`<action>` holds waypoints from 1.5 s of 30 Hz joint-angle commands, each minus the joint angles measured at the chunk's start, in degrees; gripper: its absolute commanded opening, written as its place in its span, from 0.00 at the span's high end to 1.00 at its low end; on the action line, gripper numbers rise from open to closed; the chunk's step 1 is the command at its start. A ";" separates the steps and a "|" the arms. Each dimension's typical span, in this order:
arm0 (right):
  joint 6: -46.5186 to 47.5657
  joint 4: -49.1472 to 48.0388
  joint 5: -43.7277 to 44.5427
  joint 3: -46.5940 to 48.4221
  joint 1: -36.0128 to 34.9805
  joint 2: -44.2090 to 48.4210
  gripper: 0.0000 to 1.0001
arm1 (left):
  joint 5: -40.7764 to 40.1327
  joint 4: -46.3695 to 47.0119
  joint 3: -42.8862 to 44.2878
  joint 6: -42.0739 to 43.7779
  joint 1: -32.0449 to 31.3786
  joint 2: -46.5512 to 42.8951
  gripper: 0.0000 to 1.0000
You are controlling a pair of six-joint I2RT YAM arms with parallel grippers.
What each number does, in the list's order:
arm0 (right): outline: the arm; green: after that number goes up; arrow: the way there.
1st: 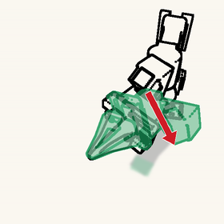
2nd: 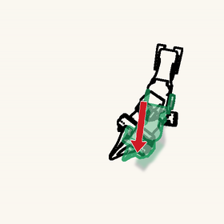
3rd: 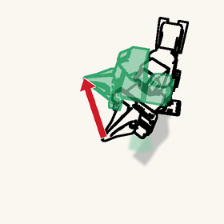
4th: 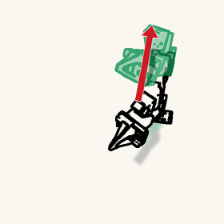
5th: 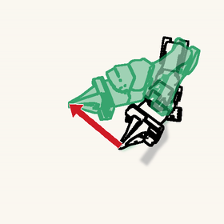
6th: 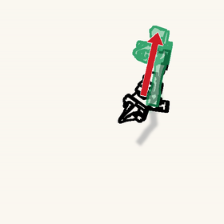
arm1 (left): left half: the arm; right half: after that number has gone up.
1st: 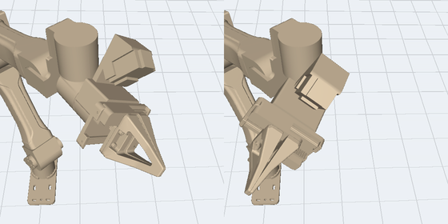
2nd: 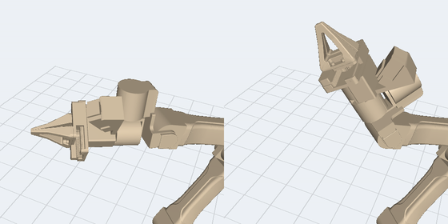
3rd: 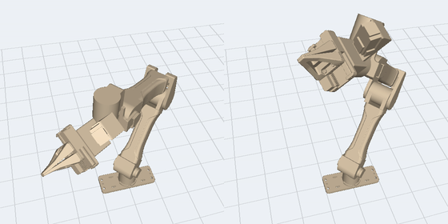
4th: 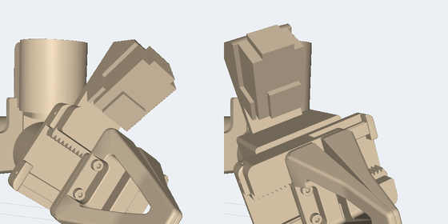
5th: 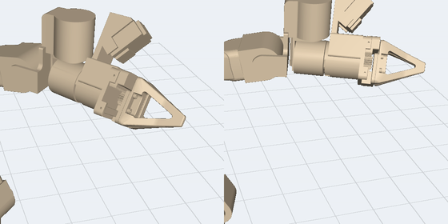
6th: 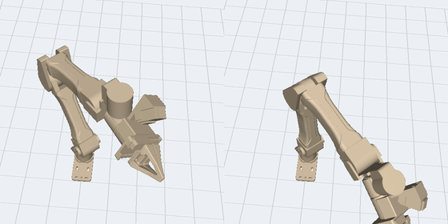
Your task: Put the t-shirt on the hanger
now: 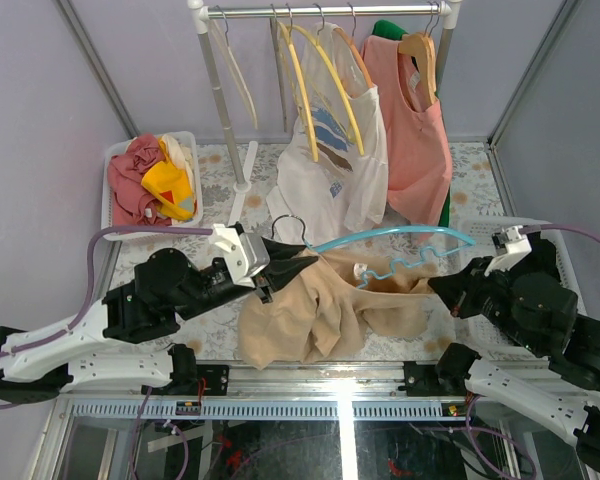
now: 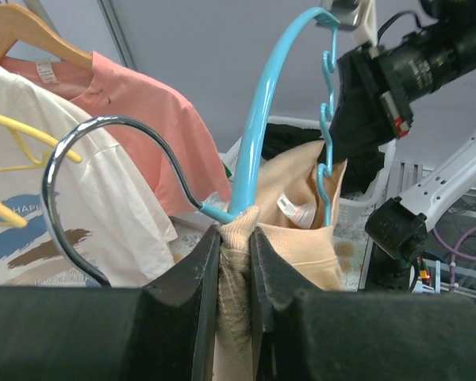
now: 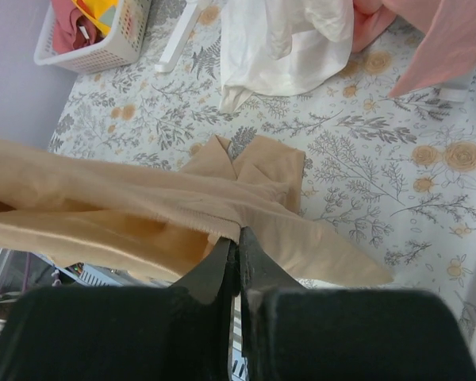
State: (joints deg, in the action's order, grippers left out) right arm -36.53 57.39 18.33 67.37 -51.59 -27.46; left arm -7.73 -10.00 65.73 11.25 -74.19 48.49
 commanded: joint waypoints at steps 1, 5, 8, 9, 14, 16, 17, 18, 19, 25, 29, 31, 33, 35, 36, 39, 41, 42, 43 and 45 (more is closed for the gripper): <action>-1.48 -3.36 -0.64 -3.70 0.12 0.84 1.00 | 0.57 11.96 1.23 0.60 0.10 -0.98 1.00; -2.99 -6.53 -3.33 -8.08 0.17 2.08 1.00 | 0.31 13.26 1.07 1.00 0.10 -0.67 1.00; -3.38 -6.44 -2.79 -8.93 0.15 2.81 1.00 | 0.64 12.11 1.78 1.14 0.17 -0.10 1.00; -3.33 -6.00 -2.22 -8.61 0.12 2.85 1.00 | 0.59 11.58 1.91 1.17 0.11 -0.02 1.00; -1.51 -2.37 0.79 -3.04 0.14 2.03 1.00 | 0.00 9.65 2.08 1.44 0.20 -0.17 1.00; -0.57 -0.40 1.74 0.51 0.16 1.02 1.00 | -0.66 8.76 1.98 1.63 0.11 -0.23 1.00; -0.10 0.42 2.09 2.26 0.14 0.50 1.00 | -0.97 8.66 1.85 1.81 0.18 -0.22 1.00; 0.35 1.45 2.52 4.00 0.10 -0.09 1.00 | -1.30 8.47 1.72 2.00 0.16 -0.19 1.00; 0.73 2.43 3.05 5.81 0.13 -0.69 1.00 | -1.71 8.38 1.67 2.22 0.13 -0.23 1.00; 3.10 8.48 6.19 15.81 0.13 -4.04 1.00 | -2.02 7.19 1.64 2.61 0.10 -0.20 1.00; 4.87 12.39 8.59 22.35 -0.03 -6.83 1.00 | -1.21 5.45 2.09 2.43 0.13 0.35 1.00; 5.76 13.72 10.97 24.74 -0.30 -8.18 1.00 | -0.49 4.87 2.13 2.19 0.12 0.30 1.00; 6.67 14.59 12.19 26.52 -0.44 -9.37 1.00 | 0.08 3.87 2.44 1.95 0.16 0.63 1.00; 7.65 15.47 13.37 28.15 -0.52 -10.62 1.00 | 0.22 2.51 2.97 1.83 0.14 1.01 1.00; 8.15 16.00 14.20 29.00 -0.46 -11.31 1.00 | 0.37 1.66 3.26 1.67 0.11 1.24 1.00; 10.14 17.27 16.83 30.07 -0.46 -12.73 1.00 | 0.95 -0.99 4.04 1.03 0.17 1.94 1.00; 11.04 17.51 17.49 30.38 -0.56 -13.04 1.00 | 0.09 -3.17 4.91 0.68 0.12 2.70 1.00; 11.43 17.58 17.68 30.58 -0.51 -13.13 1.00 | -0.45 -4.20 5.31 0.58 0.15 2.98 1.00; 11.81 17.73 17.57 30.68 -0.48 -13.22 1.00 | -1.07 -5.12 5.55 0.52 0.11 3.20 1.00; 12.29 18.28 17.87 30.95 -0.49 -13.15 1.00 | -1.80 -6.94 6.01 0.13 0.15 3.54 1.00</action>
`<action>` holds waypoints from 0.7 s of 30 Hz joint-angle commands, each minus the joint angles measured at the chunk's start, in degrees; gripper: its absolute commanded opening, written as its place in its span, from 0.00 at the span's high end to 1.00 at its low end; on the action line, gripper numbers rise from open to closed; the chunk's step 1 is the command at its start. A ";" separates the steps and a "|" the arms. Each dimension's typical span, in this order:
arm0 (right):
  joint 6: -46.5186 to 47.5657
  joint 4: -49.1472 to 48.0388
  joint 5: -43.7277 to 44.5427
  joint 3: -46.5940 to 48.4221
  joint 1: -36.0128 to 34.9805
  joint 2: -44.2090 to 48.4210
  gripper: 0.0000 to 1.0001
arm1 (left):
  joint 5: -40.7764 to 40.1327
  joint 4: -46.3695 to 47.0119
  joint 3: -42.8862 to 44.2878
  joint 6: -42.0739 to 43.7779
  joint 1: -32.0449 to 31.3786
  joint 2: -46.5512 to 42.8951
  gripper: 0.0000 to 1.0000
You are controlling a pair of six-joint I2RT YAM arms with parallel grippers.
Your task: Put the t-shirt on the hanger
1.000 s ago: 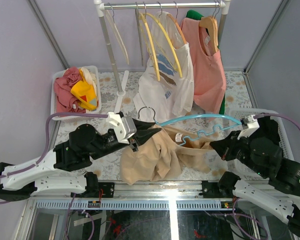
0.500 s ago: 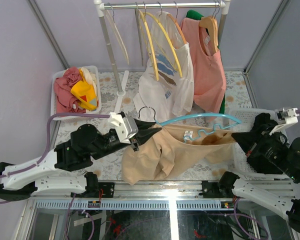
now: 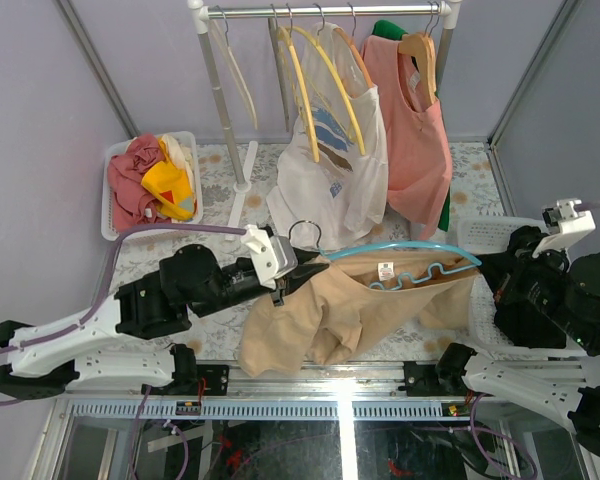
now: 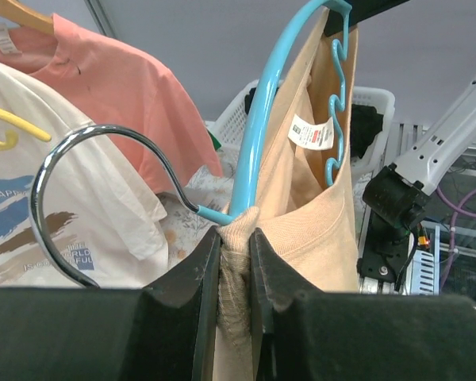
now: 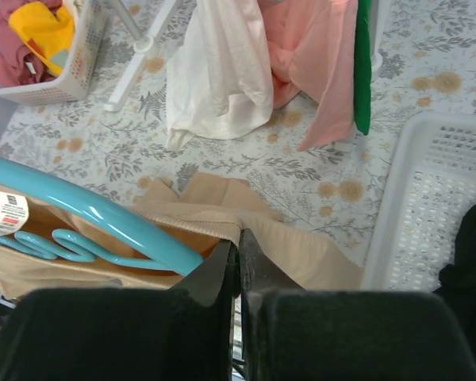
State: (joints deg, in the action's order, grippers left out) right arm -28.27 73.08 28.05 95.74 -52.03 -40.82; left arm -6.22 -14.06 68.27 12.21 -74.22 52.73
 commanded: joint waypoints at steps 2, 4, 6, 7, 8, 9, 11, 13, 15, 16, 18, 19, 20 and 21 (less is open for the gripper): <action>4.45 3.54 8.80 2.69 -0.11 0.04 1.00 | -3.75 -4.59 3.94 -1.36 0.19 -0.41 1.00; 4.64 4.54 9.63 2.66 -0.06 -0.13 1.00 | -4.13 -6.52 4.27 -1.86 0.22 0.14 1.00; 4.96 4.80 9.15 2.44 -0.02 0.01 1.00 | -5.23 -7.92 4.69 -2.20 0.20 0.87 1.00; 4.98 4.85 8.41 2.31 -0.06 0.10 1.00 | -6.00 -8.63 4.91 -2.27 0.13 1.04 1.00; 4.99 5.00 7.73 2.21 -0.11 0.20 1.00 | -6.71 -9.10 4.93 -2.45 0.19 1.23 1.00; 4.83 5.04 7.20 2.10 -0.01 0.34 1.00 | -7.46 -9.76 5.12 -2.59 0.19 1.44 1.00; 4.74 5.41 6.26 1.62 -0.06 0.58 1.00 | -8.62 -10.50 5.40 -2.71 0.16 1.77 1.00; 4.72 6.22 5.40 1.48 -0.06 0.44 1.00 | -9.65 -11.60 5.94 -2.70 0.19 2.31 1.00; 4.57 7.23 4.24 1.90 -0.03 -0.03 1.00 | -10.73 -12.71 6.60 -2.66 0.21 3.15 1.00; 4.50 7.78 3.53 2.29 -0.04 -0.31 1.00 | -11.31 -13.30 7.16 -2.63 0.18 3.65 1.00; 3.94 9.09 2.43 2.88 -0.09 -0.72 1.00 | -11.74 -13.84 7.80 -2.54 0.16 4.34 1.00; 3.59 9.79 1.92 3.02 -0.02 -0.82 1.00 | -11.88 -14.41 8.33 -2.54 0.13 4.74 1.00; 3.43 10.48 1.32 3.24 -0.06 -0.90 1.00 | -12.11 -14.92 8.84 -2.37 0.10 5.21 1.00; 3.47 10.77 1.04 3.26 -0.02 -0.98 1.00 | -12.22 -15.47 9.15 -2.24 0.01 5.53 1.00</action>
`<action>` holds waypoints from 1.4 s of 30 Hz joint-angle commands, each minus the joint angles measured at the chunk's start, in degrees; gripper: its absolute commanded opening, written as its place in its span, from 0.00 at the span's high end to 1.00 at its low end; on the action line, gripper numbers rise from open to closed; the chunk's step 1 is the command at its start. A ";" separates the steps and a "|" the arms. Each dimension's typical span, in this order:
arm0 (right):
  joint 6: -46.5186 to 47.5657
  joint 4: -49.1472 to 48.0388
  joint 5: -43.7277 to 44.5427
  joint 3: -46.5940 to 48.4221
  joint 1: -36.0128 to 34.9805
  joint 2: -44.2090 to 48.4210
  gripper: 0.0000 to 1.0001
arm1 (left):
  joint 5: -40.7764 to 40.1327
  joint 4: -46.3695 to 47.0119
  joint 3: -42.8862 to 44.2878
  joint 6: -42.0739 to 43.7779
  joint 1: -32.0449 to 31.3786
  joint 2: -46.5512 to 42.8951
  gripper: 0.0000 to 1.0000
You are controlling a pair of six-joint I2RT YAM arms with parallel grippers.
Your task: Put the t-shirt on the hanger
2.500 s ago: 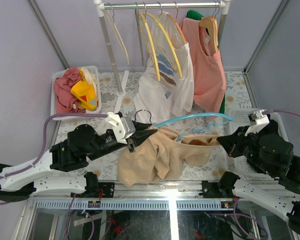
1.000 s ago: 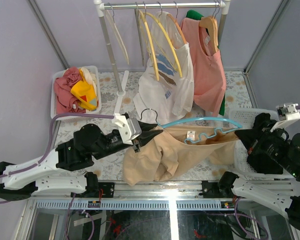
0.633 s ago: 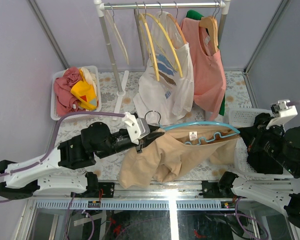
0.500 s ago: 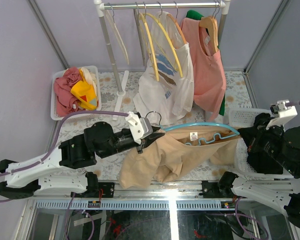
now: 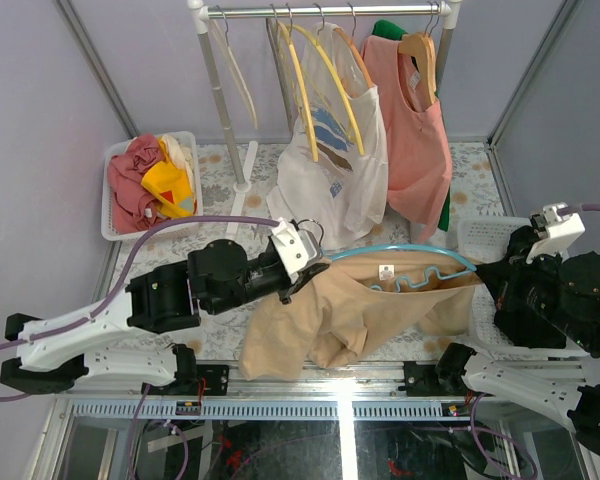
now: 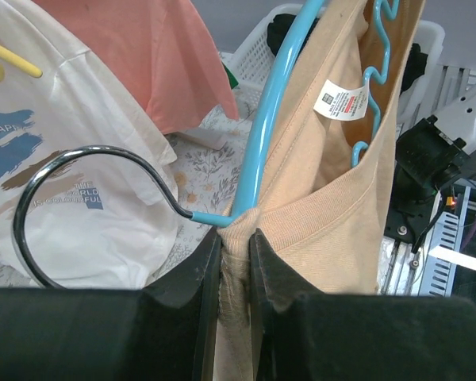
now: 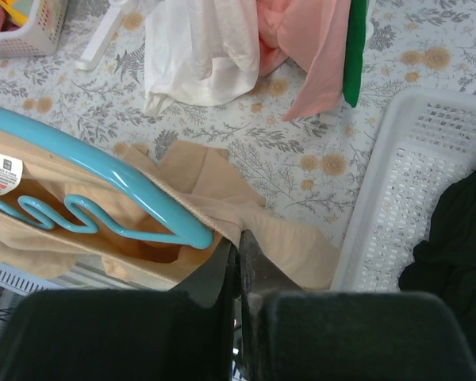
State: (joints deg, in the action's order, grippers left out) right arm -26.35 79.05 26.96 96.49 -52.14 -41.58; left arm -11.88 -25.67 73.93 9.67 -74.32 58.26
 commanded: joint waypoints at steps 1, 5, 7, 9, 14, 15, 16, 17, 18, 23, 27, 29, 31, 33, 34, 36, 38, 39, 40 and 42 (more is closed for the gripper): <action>1.70 4.94 1.48 2.37 0.03 -0.19 1.00 | -6.52 -4.20 3.71 0.49 0.15 0.15 1.00; 2.63 4.83 0.70 1.16 0.08 -1.09 1.00 | -5.42 -6.31 4.85 0.98 -0.15 0.86 1.00; 2.64 4.60 1.45 0.65 0.07 -1.92 1.00 | -6.08 -7.82 5.93 1.33 -0.68 1.60 1.00; 2.76 3.93 2.07 0.40 0.09 -2.46 1.00 | -8.66 -9.12 6.59 1.99 -1.90 2.11 1.00; 3.66 1.54 3.57 -0.26 0.09 -4.68 1.00 | -13.53 -11.12 9.09 3.87 -5.28 3.94 1.00; 3.67 1.04 3.95 -0.83 0.06 -5.26 1.00 | -14.69 -11.63 9.86 4.40 -6.02 4.69 1.00; 3.79 0.33 3.90 -1.45 0.05 -5.92 1.00 | -16.37 -12.21 10.84 4.92 -6.96 5.62 1.00; 3.91 -0.68 3.64 -1.76 0.08 -6.41 1.00 | -18.27 -12.86 11.29 5.65 -7.96 6.55 1.00; 3.98 -1.32 3.55 -3.31 0.03 -6.90 1.00 | -20.62 -13.65 12.11 6.27 -8.95 7.64 1.00; 4.11 -3.42 4.75 -7.38 0.04 -8.87 1.00 | -29.90 -16.49 13.93 8.13 -13.06 11.80 1.00; 4.51 -5.47 4.73 -8.21 0.05 -10.57 1.00 | -35.25 -16.51 14.79 9.69 -16.60 14.15 1.00; 4.86 -6.60 4.60 -7.73 0.08 -11.58 1.00 | -38.97 -16.54 15.53 11.23 -18.68 15.76 1.00; 5.39 -7.08 4.27 -6.08 0.08 -12.81 1.00 | -41.87 -16.99 16.75 12.81 -20.42 17.41 1.00; 6.20 -7.24 3.84 -3.52 0.03 -13.95 1.00 | -44.11 -17.58 17.79 14.61 -21.18 18.92 1.00; 6.72 -7.32 3.56 -2.58 0.10 -14.86 1.00 | -44.69 -18.03 18.58 14.93 -21.46 19.71 1.00; 7.72 -7.62 1.64 -1.49 0.07 -16.48 1.00 | -44.09 -18.13 20.35 15.43 -22.14 20.49 1.00; 8.26 -8.63 -1.25 -1.27 0.11 -18.00 1.00 | -43.36 -17.18 22.44 16.41 -23.05 21.06 1.00; 8.32 -9.42 -2.09 -1.69 0.08 -18.47 1.00 | -43.52 -16.56 23.05 16.95 -23.51 21.29 1.00; 8.22 -10.41 -2.70 -3.45 0.07 -18.70 1.00 | -43.56 -16.07 23.65 17.30 -24.06 21.59 1.00; 7.89 -12.44 -4.01 -6.54 0.05 -18.60 1.00 | -43.42 -14.39 23.87 18.30 -25.07 21.68 1.00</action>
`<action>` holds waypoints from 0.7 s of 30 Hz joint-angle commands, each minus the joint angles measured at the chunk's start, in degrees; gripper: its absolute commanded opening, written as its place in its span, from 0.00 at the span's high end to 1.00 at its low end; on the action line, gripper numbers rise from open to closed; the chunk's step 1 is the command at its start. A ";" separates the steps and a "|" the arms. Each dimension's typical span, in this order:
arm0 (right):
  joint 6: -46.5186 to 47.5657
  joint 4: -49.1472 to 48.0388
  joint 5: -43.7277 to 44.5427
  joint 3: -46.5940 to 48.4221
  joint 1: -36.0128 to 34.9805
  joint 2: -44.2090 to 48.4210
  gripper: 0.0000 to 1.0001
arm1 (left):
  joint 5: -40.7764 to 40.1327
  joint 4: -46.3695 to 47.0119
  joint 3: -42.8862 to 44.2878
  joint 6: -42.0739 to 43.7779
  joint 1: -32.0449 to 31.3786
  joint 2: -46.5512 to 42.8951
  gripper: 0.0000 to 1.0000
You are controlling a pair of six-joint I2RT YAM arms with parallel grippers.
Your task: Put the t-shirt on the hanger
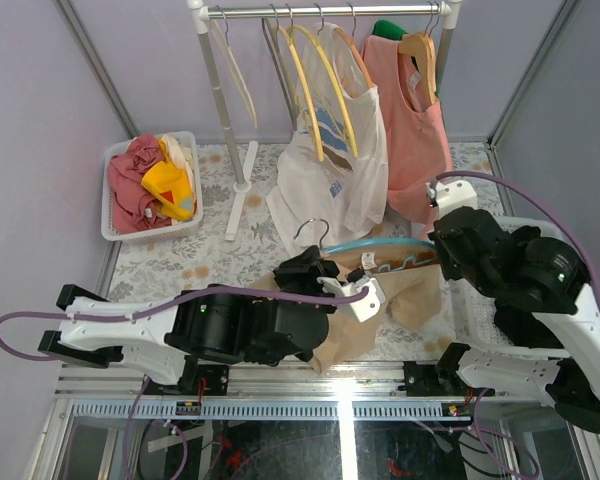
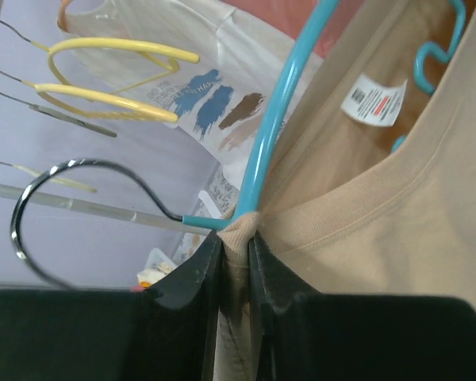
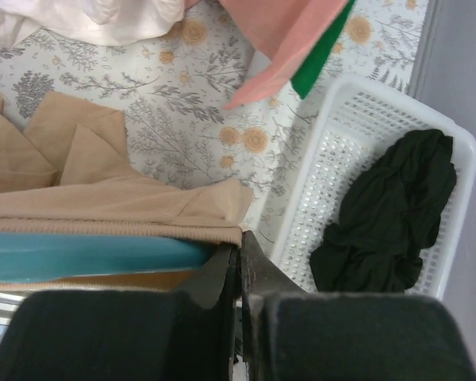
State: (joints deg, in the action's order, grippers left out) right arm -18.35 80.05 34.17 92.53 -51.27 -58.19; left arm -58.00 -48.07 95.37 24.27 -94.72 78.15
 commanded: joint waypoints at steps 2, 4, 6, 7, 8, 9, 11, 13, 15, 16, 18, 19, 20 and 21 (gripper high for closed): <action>-0.80 -15.58 -12.84 -5.90 -0.84 -1.77 1.00 | 1.85 10.42 1.81 5.08 -5.87 1.61 1.00; -1.27 -16.35 -14.17 -8.08 -0.85 -2.01 1.00 | 0.85 10.59 1.84 5.47 -6.79 1.92 1.00; -1.50 -15.67 -13.64 -8.38 -0.78 -2.03 1.00 | 0.05 8.31 1.76 4.87 -7.23 2.27 1.00; -1.53 -15.25 -13.16 -8.17 -0.82 -1.75 1.00 | -0.10 6.60 1.75 4.02 -7.24 2.39 1.00; -1.37 -14.85 -12.73 -7.81 -0.79 -1.62 1.00 | 0.02 4.89 1.75 2.90 -7.24 2.57 1.00; -1.22 -14.30 -12.33 -7.27 -0.85 -1.81 1.00 | 0.26 3.82 1.56 1.99 -7.25 2.58 1.00; -0.62 -12.43 -11.53 -4.84 -0.77 -3.53 1.00 | 1.10 2.26 1.14 0.54 -8.63 2.73 1.00; -0.34 -11.87 -11.06 -2.86 -0.82 -5.99 1.00 | 2.13 1.91 0.64 0.01 -9.65 3.05 1.00; -0.30 -12.52 -11.10 -1.15 -0.78 -7.42 1.00 | 3.76 2.01 0.31 -0.30 -10.23 3.69 1.00; -0.21 -13.59 -11.09 -0.71 -0.81 -7.84 1.00 | 4.42 2.13 -0.03 -0.30 -10.46 4.08 1.00; -0.67 -16.07 -12.21 0.01 -0.56 -8.74 1.00 | 5.24 3.40 -1.57 -0.36 -10.57 4.46 1.00; -1.10 -17.62 -14.31 -0.02 -0.54 -9.04 1.00 | 5.41 4.25 -2.70 -0.35 -10.58 4.35 1.00; -1.37 -19.55 -17.29 -0.50 -0.52 -9.31 1.00 | 5.51 5.43 -3.91 -0.34 -10.59 3.72 1.00; -1.50 -21.02 -20.89 -1.50 -0.58 -9.61 1.00 | 5.71 6.88 -5.42 -0.28 -10.53 2.99 1.00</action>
State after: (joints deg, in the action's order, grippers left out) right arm -18.20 73.21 27.18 89.14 -51.11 -66.92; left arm -57.91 -50.74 94.30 25.89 -94.98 80.18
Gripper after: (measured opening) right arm 0.014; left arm 0.132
